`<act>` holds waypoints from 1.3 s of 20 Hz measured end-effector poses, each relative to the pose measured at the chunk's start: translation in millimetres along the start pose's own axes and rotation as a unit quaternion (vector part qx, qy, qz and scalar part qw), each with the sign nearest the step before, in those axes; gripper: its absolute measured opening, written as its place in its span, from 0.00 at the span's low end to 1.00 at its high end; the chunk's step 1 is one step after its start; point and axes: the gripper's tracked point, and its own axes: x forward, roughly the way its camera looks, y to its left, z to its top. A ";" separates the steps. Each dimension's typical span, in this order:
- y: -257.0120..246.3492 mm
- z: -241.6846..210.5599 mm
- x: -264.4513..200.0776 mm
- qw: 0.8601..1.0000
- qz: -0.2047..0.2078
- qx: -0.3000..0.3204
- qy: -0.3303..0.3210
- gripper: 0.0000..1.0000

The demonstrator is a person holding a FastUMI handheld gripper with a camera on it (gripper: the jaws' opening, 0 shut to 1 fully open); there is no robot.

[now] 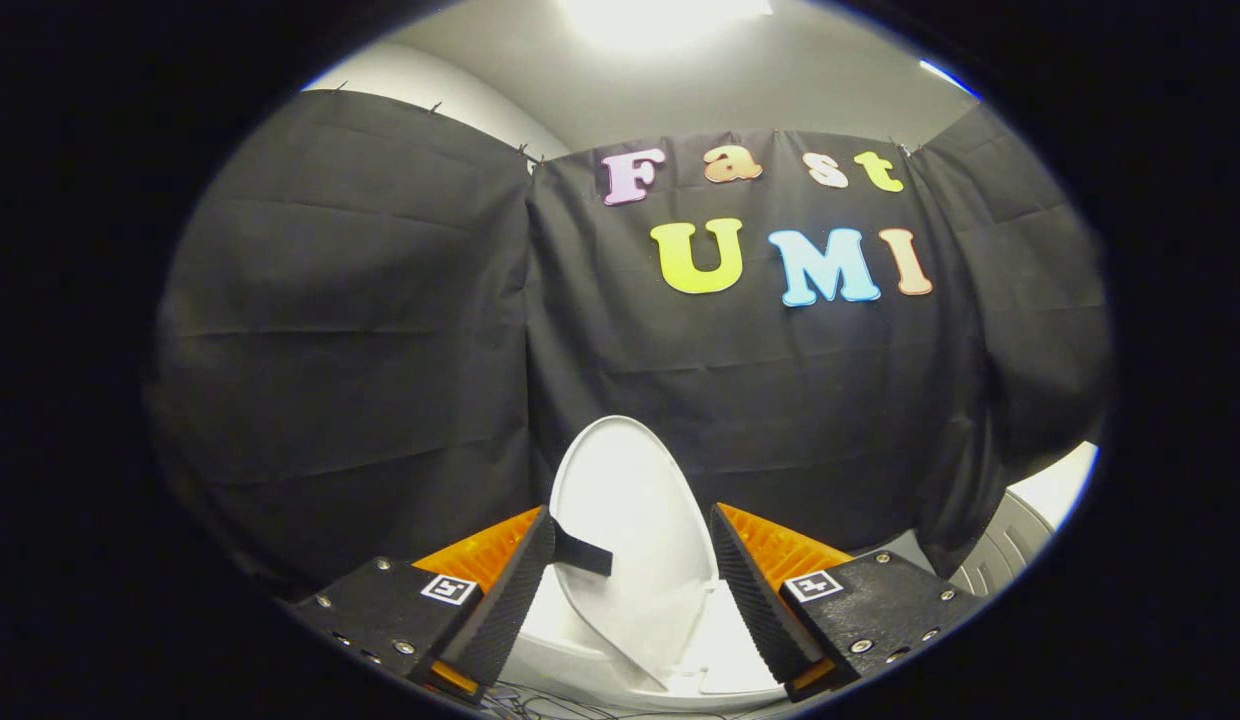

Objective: Open the toilet lid.

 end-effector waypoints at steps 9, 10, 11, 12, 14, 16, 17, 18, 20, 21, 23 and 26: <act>-96.9 30.3 -45.6 0.998 -0.059 -0.021 -0.029 0.96; -106.6 32.0 -47.8 0.997 -0.065 -0.022 -0.028 0.96; -115.9 31.6 -50.6 0.997 -0.071 -0.023 -0.029 0.96; -125.6 31.6 -53.7 0.996 -0.078 -0.027 -0.027 0.96; -147.4 30.2 -62.8 0.994 -0.096 -0.037 -0.028 0.96; -163.8 26.2 -70.7 0.993 -0.106 -0.040 -0.028 0.96; -172.7 22.8 -74.1 0.992 -0.113 -0.042 -0.026 0.96; -182.3 20.2 -78.2 0.991 -0.120 -0.045 -0.027 0.96; -195.4 15.2 -87.3 0.990 -0.124 -0.052 -0.031 0.96; -202.5 12.3 -91.2 0.990 -0.127 -0.057 -0.033 0.96; -221.0 3.2 -100.2 0.988 -0.137 -0.066 -0.033 0.96; -245.6 -8.7 -111.2 0.984 -0.157 -0.074 -0.030 0.96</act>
